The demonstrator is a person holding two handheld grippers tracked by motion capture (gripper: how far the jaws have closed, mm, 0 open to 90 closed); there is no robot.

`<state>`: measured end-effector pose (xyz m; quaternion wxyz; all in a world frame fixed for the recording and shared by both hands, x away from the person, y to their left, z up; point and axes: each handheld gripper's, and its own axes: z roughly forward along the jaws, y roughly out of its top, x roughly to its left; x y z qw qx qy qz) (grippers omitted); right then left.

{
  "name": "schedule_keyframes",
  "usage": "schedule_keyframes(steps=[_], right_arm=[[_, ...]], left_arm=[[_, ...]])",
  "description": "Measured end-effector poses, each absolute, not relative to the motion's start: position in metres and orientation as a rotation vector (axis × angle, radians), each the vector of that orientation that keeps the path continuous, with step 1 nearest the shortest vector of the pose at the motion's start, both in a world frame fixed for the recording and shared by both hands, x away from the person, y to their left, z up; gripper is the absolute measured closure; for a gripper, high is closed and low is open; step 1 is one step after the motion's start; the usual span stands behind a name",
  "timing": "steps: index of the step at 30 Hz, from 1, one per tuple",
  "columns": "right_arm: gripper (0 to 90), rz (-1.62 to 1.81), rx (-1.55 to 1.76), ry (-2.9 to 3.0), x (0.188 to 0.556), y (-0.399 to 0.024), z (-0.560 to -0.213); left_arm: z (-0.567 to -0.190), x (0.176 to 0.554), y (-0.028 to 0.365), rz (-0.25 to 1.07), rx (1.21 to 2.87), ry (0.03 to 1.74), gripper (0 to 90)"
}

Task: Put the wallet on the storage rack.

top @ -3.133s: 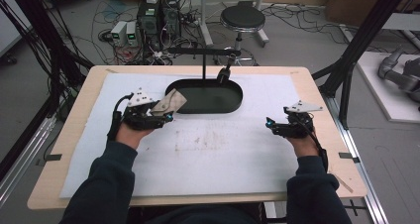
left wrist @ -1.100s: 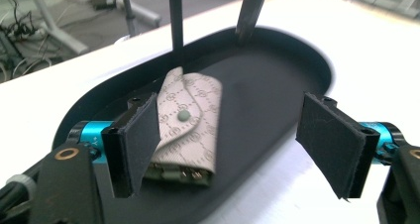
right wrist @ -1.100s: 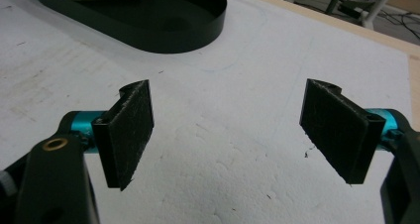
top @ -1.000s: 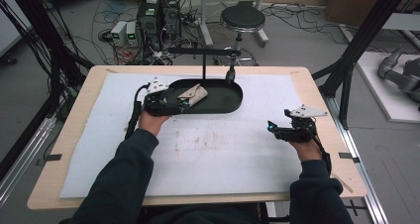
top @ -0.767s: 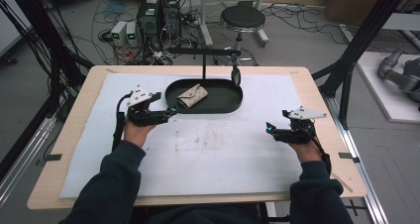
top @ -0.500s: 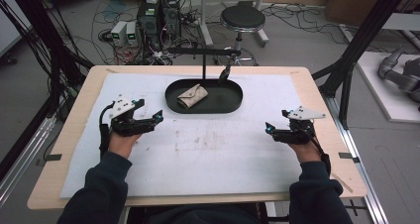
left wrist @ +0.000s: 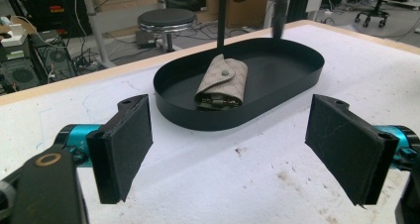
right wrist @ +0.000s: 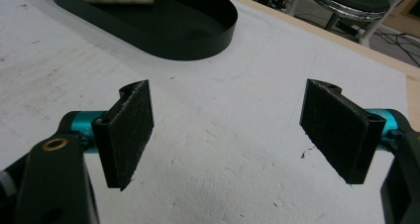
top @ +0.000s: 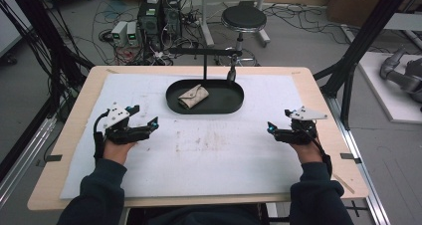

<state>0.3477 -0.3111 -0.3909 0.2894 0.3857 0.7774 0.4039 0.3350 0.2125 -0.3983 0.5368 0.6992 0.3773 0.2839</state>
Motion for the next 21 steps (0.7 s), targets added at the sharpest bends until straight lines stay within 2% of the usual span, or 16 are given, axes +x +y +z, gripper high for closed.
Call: schedule_keyframes(steps=[21], right_arm=[[21.4, 1.081, 1.014, 2.099, 0.351, -0.306, -0.392]], left_arm=[[-0.405, 0.336, 0.225, 0.688, 1.649, 0.966, 18.9]])
